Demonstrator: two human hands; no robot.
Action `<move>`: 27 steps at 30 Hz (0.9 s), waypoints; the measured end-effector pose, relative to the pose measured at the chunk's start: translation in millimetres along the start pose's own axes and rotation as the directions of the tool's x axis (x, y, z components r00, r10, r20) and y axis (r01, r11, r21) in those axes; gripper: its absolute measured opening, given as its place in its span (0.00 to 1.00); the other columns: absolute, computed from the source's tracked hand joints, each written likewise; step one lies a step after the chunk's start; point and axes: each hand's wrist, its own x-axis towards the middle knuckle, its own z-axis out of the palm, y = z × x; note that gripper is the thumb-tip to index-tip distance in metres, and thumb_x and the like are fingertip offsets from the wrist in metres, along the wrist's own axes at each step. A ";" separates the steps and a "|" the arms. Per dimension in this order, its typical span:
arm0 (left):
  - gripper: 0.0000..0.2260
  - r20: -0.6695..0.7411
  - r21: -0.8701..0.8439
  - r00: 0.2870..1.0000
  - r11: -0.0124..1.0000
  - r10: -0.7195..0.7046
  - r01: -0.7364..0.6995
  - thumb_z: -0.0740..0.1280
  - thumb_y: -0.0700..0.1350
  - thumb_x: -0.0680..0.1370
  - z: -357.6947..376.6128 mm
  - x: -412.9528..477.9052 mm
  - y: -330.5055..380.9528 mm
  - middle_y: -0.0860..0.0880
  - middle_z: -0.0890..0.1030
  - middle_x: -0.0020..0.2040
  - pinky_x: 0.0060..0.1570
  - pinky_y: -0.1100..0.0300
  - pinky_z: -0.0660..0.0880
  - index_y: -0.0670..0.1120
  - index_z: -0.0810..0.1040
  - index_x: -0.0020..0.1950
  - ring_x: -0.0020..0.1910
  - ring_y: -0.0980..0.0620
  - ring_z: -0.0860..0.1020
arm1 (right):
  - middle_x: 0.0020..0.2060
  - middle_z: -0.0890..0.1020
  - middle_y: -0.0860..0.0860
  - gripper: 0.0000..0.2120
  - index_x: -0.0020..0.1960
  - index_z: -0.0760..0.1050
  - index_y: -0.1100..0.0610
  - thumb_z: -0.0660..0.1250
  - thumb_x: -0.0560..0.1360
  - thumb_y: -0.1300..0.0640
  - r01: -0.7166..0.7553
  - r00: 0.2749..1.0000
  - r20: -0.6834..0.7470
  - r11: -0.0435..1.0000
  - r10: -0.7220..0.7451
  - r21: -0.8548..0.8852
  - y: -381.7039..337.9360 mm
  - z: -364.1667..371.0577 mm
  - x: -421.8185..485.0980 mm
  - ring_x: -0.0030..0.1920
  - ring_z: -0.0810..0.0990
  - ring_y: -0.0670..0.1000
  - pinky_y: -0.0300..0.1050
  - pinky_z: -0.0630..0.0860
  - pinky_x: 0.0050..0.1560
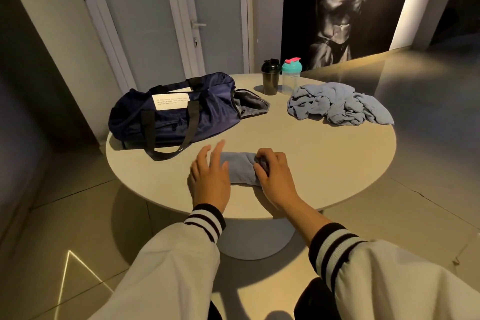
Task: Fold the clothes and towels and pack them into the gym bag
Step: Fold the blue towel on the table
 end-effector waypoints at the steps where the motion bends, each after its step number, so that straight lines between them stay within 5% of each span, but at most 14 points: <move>1: 0.22 0.005 0.116 0.987 0.980 0.161 -0.160 0.64 0.48 0.82 0.7 -3.2 2.2 0.48 0.64 0.75 0.71 0.39 0.65 0.59 0.64 0.75 0.72 0.43 0.65 | 0.57 0.71 0.53 0.07 0.60 0.70 0.47 0.62 0.82 0.52 -0.003 1.000 -0.011 1.000 0.003 0.015 0.1 0.0 -0.3 0.50 0.72 0.40 0.28 0.68 0.48; 3: 0.17 0.174 0.248 0.928 0.897 0.330 -0.366 0.59 0.50 0.84 5.0 -5.1 4.2 0.50 0.67 0.76 0.77 0.40 0.51 0.57 0.69 0.73 0.74 0.47 0.62 | 0.60 0.70 0.53 0.08 0.61 0.71 0.49 0.62 0.82 0.53 -0.031 0.999 -0.037 0.998 0.034 0.057 -0.1 -1.9 -0.4 0.52 0.70 0.32 0.21 0.66 0.47; 5: 0.19 0.329 0.205 0.916 0.929 0.229 -0.307 0.50 0.55 0.85 8.6 -1.5 5.9 0.54 0.64 0.78 0.78 0.44 0.45 0.58 0.64 0.76 0.76 0.52 0.60 | 0.63 0.67 0.52 0.10 0.63 0.72 0.52 0.62 0.82 0.52 -0.110 0.992 -0.053 0.988 0.116 0.105 -1.5 -5.0 -2.1 0.54 0.72 0.36 0.20 0.65 0.47; 10: 0.22 0.394 0.102 0.914 0.983 0.100 -0.152 0.46 0.57 0.85 14.6 2.0 1.7 0.55 0.59 0.80 0.79 0.48 0.46 0.57 0.61 0.78 0.78 0.55 0.55 | 0.71 0.67 0.54 0.14 0.61 0.77 0.55 0.61 0.81 0.50 -0.201 0.977 -0.098 0.974 0.191 -0.107 3.7 0.0 -1.9 0.69 0.67 0.56 0.49 0.65 0.67; 15: 0.23 0.377 0.200 0.926 0.976 0.003 -0.084 0.43 0.60 0.84 14.8 3.2 -1.5 0.54 0.54 0.81 0.78 0.45 0.41 0.59 0.58 0.78 0.80 0.54 0.48 | 0.50 0.81 0.51 0.14 0.55 0.75 0.52 0.56 0.81 0.44 -0.188 0.982 -0.061 0.960 0.179 -0.208 0.2 2.9 -2.7 0.47 0.77 0.52 0.52 0.74 0.54; 18: 0.23 0.315 0.166 0.942 0.984 -0.115 0.065 0.47 0.64 0.82 10.2 3.0 -4.9 0.52 0.48 0.82 0.78 0.43 0.47 0.62 0.60 0.77 0.80 0.47 0.45 | 0.45 0.81 0.48 0.14 0.57 0.74 0.49 0.57 0.81 0.42 -0.171 0.985 -0.050 0.980 0.167 -0.100 -3.9 -3.1 -9.0 0.44 0.79 0.50 0.49 0.78 0.48; 21: 0.21 0.228 0.107 0.944 0.970 -0.239 0.220 0.53 0.62 0.83 5.1 1.6 -3.9 0.51 0.51 0.80 0.74 0.41 0.59 0.63 0.64 0.75 0.75 0.43 0.56 | 0.41 0.81 0.47 0.16 0.63 0.70 0.45 0.57 0.81 0.39 -0.086 0.993 0.079 0.996 0.089 -0.035 -6.7 -3.9 -11.8 0.42 0.80 0.49 0.46 0.78 0.46; 24: 0.21 0.288 -0.082 0.925 0.955 -0.250 0.284 0.52 0.64 0.81 3.7 2.6 -4.2 0.52 0.60 0.75 0.71 0.42 0.66 0.63 0.66 0.73 0.69 0.42 0.66 | 0.51 0.82 0.48 0.20 0.61 0.75 0.41 0.51 0.80 0.35 0.011 0.987 0.158 0.998 -0.002 -0.057 -2.5 0.4 -8.6 0.50 0.79 0.49 0.50 0.75 0.56; 27: 0.28 0.368 -0.215 0.917 0.945 -0.155 0.246 0.50 0.73 0.74 3.0 0.4 -3.9 0.57 0.57 0.78 0.70 0.42 0.69 0.67 0.65 0.72 0.73 0.43 0.65 | 0.61 0.76 0.49 0.20 0.60 0.78 0.42 0.50 0.83 0.39 -0.101 0.980 0.174 0.995 0.098 0.009 -1.2 -0.4 -3.4 0.60 0.75 0.51 0.51 0.70 0.64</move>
